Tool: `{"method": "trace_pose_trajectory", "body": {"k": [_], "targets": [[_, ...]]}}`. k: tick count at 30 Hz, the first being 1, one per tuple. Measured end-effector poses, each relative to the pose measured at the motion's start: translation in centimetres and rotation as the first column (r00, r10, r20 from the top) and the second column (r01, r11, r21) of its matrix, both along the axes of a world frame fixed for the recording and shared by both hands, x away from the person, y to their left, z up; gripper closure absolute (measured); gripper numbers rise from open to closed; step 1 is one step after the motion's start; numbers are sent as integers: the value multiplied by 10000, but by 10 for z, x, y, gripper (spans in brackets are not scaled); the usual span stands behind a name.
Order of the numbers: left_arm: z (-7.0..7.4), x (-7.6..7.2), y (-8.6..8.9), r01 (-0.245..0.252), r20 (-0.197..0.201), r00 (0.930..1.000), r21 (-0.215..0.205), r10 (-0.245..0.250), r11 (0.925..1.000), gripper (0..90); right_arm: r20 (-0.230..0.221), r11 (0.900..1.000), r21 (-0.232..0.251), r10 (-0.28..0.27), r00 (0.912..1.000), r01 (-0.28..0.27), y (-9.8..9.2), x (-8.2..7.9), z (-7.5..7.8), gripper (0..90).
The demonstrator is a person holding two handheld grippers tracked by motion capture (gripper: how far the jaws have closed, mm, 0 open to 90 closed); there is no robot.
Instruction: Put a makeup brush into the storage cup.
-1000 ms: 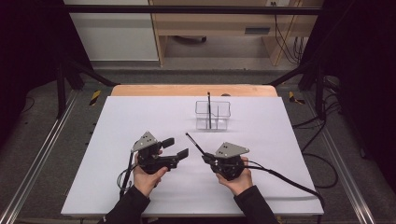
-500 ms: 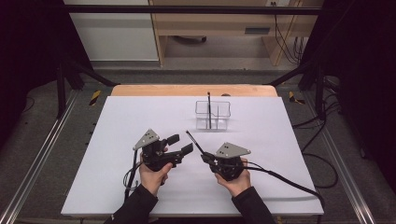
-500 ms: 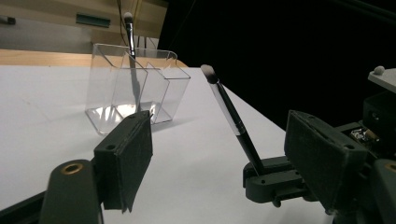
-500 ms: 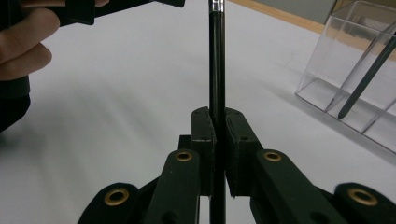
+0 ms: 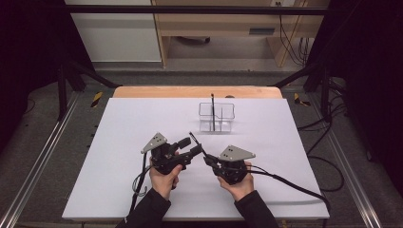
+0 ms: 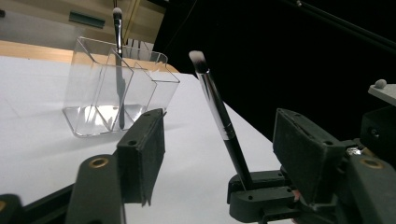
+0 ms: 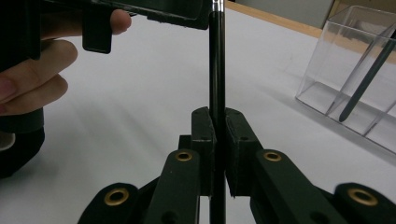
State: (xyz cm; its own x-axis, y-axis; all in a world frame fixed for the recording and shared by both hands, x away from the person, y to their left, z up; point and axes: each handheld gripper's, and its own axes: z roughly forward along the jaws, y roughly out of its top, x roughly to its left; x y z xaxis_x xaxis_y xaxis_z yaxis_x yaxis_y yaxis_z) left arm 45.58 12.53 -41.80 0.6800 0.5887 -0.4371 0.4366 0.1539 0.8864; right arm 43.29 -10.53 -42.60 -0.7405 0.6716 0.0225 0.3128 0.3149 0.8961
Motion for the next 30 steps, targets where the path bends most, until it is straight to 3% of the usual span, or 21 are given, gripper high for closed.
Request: {"method": "trace_pose_trajectory", "body": {"k": [5, 15, 30], "targets": [[-2, 1, 0, -100, -217, 9997, -143, 97, 9998, 439, -28, 10000, 11, 36, 10000, -36, 1, 0, -1, 843], [-2, 1, -2, -156, -237, 9996, -457, 145, 9988, 605, -75, 10000, 5, 67, 9999, -66, 2, 0, -3, 843], [-4, -1, -3, -501, -289, 9984, -576, 485, 9971, 753, -149, 9998, 23, 210, 9997, -209, 4, 0, -3, 843]]}}
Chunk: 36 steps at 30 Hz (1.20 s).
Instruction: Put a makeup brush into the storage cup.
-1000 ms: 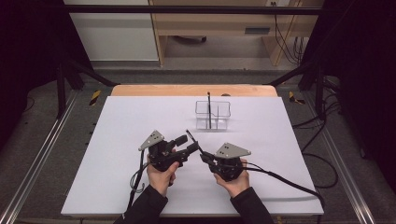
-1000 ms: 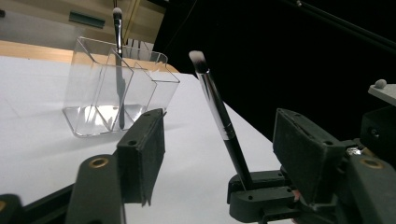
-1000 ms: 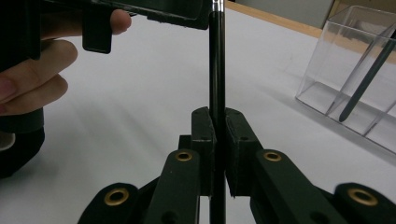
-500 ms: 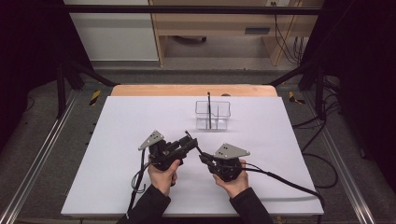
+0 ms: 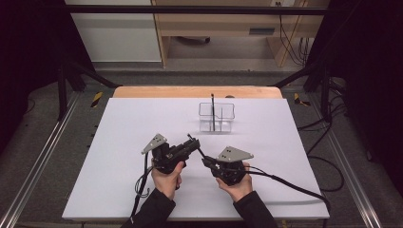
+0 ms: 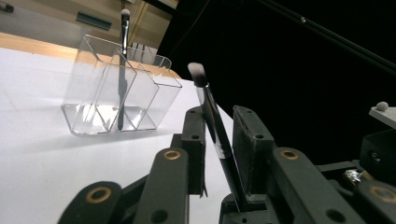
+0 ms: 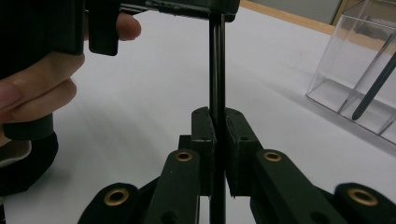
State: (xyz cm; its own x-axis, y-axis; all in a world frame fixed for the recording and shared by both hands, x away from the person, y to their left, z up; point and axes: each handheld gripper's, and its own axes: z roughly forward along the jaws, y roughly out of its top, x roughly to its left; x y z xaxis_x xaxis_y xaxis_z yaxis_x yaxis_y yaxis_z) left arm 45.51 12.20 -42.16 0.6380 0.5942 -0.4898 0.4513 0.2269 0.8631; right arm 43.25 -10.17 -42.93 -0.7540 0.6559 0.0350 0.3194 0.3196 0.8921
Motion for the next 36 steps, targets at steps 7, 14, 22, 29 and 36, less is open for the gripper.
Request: {"method": "trace_pose_trajectory", "body": {"k": [7, 14, 22, 29, 36], "targets": [[-1, -1, 1, -38, -27, 10000, -108, 38, 9999, 765, -29, 10000, -9, 41, 10000, -41, 1, 0, -1, 842], [0, -3, 0, 14, 46, 10000, -201, -13, 9998, 778, -23, 10000, 19, 76, 10000, -76, 1, 0, -1, 839], [2, -6, -2, 237, 219, 9995, -273, -232, 9993, 807, 17, 9999, 9, 116, 9999, -116, 1, 0, -2, 837], [4, -9, -3, 383, 429, 9984, -242, -373, 9990, 829, -3, 9997, 21, 226, 9997, -226, 3, -1, -2, 815], [8, -12, -5, 404, 778, 9960, 345, -430, 9986, 831, 138, 9995, 66, 314, 9994, -315, 2, -2, 3, 566]]}}
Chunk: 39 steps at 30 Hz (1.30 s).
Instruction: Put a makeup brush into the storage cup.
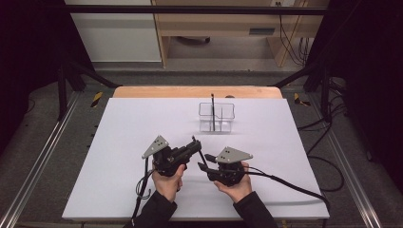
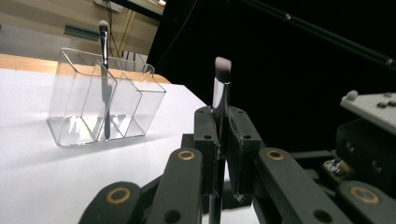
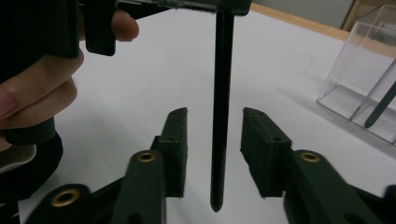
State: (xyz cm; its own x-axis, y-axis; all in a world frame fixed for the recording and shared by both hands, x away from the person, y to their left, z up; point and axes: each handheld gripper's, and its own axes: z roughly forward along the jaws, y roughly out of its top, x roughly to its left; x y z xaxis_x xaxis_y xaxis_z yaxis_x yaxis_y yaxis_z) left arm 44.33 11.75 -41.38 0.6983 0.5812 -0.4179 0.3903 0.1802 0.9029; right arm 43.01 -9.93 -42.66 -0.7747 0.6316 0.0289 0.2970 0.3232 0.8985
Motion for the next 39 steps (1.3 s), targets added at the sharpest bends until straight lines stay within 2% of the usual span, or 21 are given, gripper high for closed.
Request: {"method": "trace_pose_trajectory", "body": {"k": [4, 9, 14, 18, 28, 35, 39], "targets": [[2, -2, -1, 59, 156, 9999, 347, -64, 9994, 831, 188, 9998, 59, -170, 9997, 169, -2, 0, 3, 464], [7, -6, -6, 151, 437, 9989, 929, -192, 9956, 832, 183, 9996, 109, -270, 9995, 268, -4, 0, 6, 436], [9, -9, -11, 260, 578, 9978, 1211, -332, 9923, 832, 57, 9994, 306, -159, 9999, 157, -5, -1, 9, 493], [8, -10, -14, 319, 601, 9974, 1319, -401, 9907, 832, 145, 9988, 449, -190, 9997, 183, -6, -2, 12, 546], [7, -12, -17, 362, 681, 9966, 1471, -466, 9885, 832, 129, 9976, 674, -134, 9998, 125, -7, -4, 14, 698], [6, -13, -18, 390, 705, 9962, 1523, -503, 9876, 832, 92, 9969, 785, -46, 9999, 39, -8, -4, 15, 836], [7, -14, -18, 386, 723, 9961, 1547, -503, 9872, 832, 53, 9967, 812, -12, 10000, 8, -8, -4, 15, 839]]}}
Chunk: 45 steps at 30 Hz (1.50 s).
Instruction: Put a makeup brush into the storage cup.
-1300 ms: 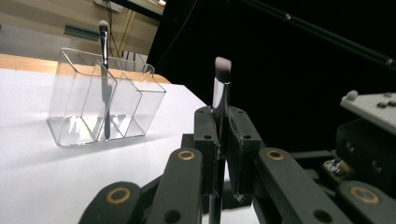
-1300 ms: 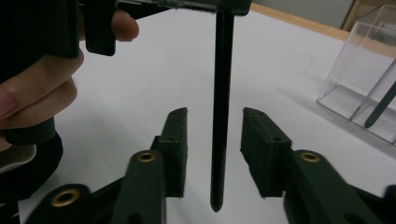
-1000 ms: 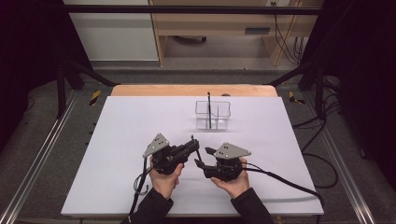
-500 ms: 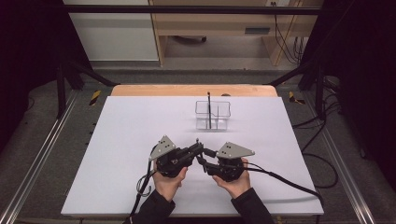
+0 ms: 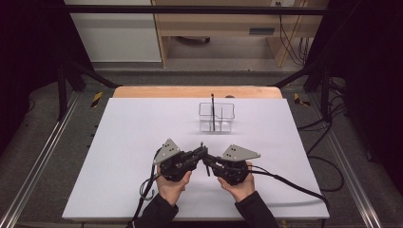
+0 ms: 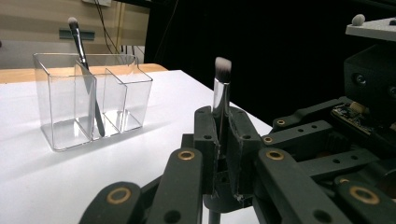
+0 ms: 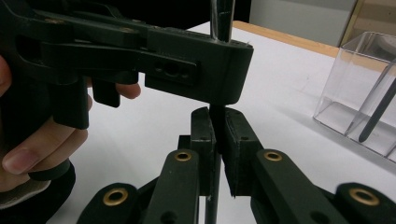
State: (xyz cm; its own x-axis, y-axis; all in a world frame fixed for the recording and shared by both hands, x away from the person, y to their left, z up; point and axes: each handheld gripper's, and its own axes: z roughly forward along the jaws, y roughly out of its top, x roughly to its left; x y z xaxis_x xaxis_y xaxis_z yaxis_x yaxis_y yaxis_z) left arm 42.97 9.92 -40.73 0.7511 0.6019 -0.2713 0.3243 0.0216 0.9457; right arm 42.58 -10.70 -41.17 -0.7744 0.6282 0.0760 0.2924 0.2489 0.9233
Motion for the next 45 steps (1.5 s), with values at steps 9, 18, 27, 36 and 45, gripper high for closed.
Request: {"method": "trace_pose_trajectory", "body": {"k": [9, 18, 27, 36, 45], "targets": [[7, 3, 5, 255, 9, 9997, 49, -255, 9997, 713, -43, 10000, 96, 18, 10000, -18, -1, 0, 1, 842], [17, 3, 19, 351, 156, 9992, 501, -360, 9981, 495, -68, 9999, -5, -115, 9999, 115, -2, 1, 1, 842], [22, 2, 36, 327, 236, 9991, 989, -352, 9946, 362, -84, 9996, -46, -282, 9996, 282, -5, 3, 0, 842], [17, 3, 59, 114, 161, 9998, 1410, -138, 9899, 291, -69, 9991, -68, -409, 9991, 409, -7, 4, 0, 842], [12, 1, 75, -123, 236, 9997, 1769, 82, 9842, 225, -36, 9984, 19, -568, 9984, 568, -13, 6, 2, 842]]}}
